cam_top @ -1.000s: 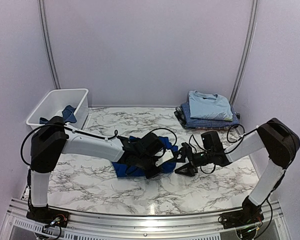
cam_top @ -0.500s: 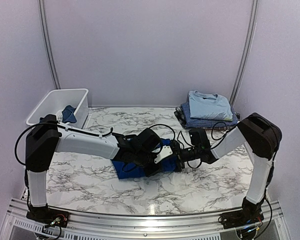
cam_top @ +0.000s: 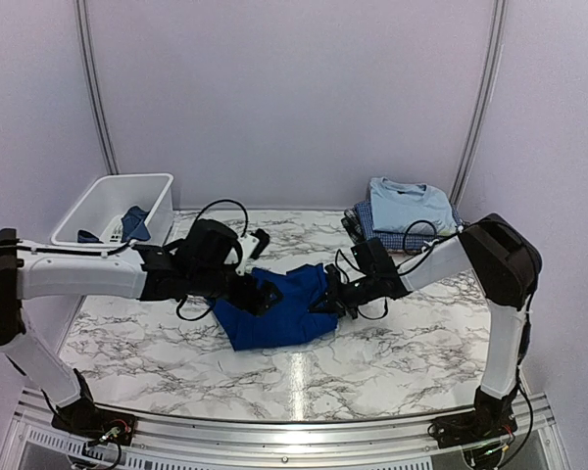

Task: Fold and stack the mixed laundry pile
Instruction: Pick up the square-folded skirt from the center of the board, then place the square-folded skirt at the corner of the board.

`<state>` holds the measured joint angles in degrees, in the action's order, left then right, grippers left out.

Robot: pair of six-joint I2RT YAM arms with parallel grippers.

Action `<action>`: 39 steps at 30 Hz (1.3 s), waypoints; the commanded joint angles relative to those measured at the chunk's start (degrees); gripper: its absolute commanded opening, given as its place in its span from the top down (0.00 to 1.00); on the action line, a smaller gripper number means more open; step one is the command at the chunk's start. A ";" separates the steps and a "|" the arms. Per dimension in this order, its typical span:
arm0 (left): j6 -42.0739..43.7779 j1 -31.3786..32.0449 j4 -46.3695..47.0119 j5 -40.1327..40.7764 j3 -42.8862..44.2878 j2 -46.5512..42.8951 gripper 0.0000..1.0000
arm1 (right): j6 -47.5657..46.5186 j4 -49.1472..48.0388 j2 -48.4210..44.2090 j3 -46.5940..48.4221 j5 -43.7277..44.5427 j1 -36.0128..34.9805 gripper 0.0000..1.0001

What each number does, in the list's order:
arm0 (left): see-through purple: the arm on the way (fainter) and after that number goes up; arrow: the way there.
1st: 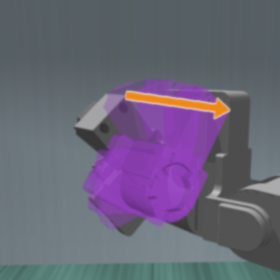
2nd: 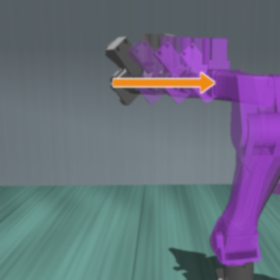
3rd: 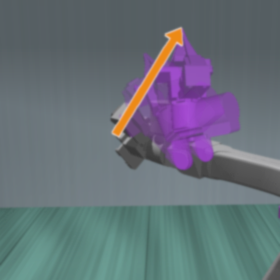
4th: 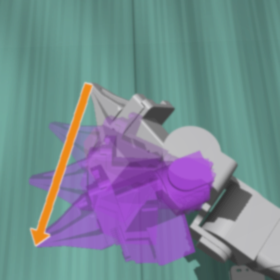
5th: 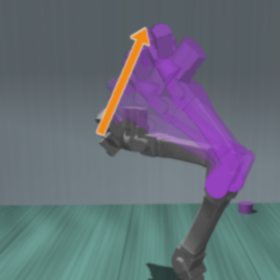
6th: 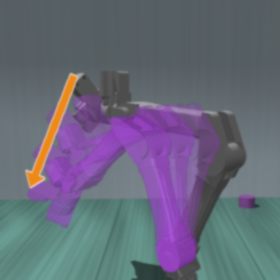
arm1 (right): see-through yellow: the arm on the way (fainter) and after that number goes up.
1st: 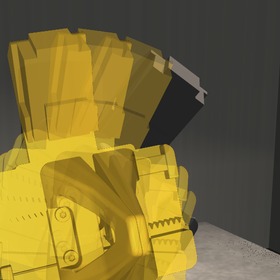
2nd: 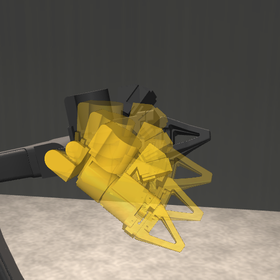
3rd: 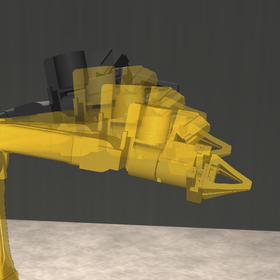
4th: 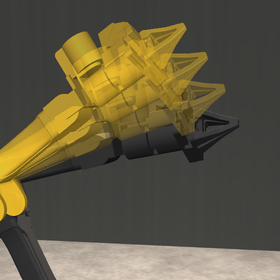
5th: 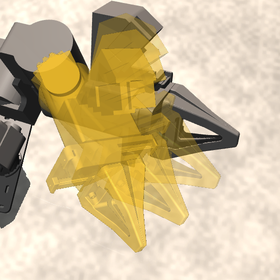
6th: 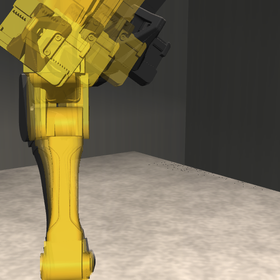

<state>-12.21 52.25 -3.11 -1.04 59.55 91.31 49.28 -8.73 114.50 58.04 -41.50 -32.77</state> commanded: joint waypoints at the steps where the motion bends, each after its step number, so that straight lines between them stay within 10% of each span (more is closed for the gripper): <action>1: -15.24 -3.95 1.94 4.97 -8.08 -5.78 0.01 | -16.80 19.39 -0.41 9.45 10.38 -0.27 1.00; 17: -32.51 -11.16 15.47 -1.91 -15.73 0.64 0.01 | -44.63 49.27 8.88 46.76 40.26 3.03 1.00; 39: -55.80 -12.92 53.01 -13.80 17.05 44.10 0.01 | -49.19 58.29 17.11 69.98 48.74 7.07 1.00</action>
<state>-62.83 39.35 44.53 -12.19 71.05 129.27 0.56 48.82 131.22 123.61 4.82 -25.80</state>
